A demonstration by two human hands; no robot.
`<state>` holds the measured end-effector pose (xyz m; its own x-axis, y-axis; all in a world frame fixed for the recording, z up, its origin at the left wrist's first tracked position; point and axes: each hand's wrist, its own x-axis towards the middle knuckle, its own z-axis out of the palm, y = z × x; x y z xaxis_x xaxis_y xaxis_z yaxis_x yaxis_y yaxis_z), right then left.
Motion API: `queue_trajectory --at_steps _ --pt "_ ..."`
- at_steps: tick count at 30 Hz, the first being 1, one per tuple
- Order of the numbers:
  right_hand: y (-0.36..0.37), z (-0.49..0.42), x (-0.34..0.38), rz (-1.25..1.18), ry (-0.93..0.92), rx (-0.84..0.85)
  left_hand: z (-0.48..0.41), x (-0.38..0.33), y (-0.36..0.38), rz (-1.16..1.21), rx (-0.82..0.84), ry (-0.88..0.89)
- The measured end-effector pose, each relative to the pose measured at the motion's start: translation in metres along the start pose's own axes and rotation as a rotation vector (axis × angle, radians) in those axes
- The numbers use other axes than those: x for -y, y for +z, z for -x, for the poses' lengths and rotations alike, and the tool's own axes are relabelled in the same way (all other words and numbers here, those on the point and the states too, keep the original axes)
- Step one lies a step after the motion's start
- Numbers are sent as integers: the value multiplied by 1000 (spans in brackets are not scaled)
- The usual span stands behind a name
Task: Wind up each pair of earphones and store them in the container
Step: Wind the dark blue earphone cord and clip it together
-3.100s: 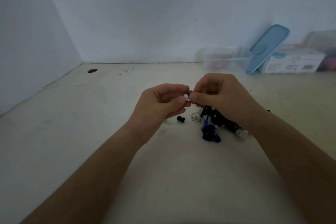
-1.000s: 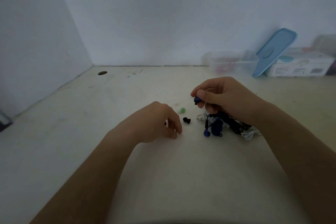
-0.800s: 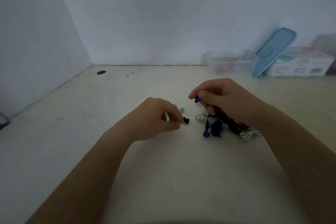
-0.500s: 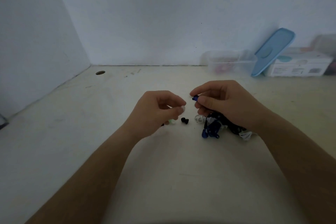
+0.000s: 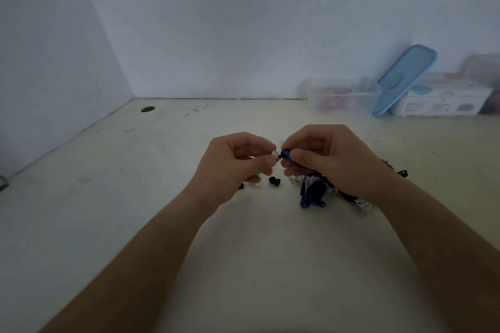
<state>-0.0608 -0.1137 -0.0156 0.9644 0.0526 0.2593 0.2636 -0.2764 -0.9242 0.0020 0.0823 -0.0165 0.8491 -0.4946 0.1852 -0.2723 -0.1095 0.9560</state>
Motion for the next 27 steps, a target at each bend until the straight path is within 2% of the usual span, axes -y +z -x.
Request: queue_trajectory --at_steps 12,22,27 --pt "0 -1 -1 23 -2 -49 0 1 -1 -39 26 8" --pt "0 -1 -4 1 22 -31 1 1 0 -26 30 14" --pt "0 0 -2 68 0 2 1 3 0 -20 47 21"
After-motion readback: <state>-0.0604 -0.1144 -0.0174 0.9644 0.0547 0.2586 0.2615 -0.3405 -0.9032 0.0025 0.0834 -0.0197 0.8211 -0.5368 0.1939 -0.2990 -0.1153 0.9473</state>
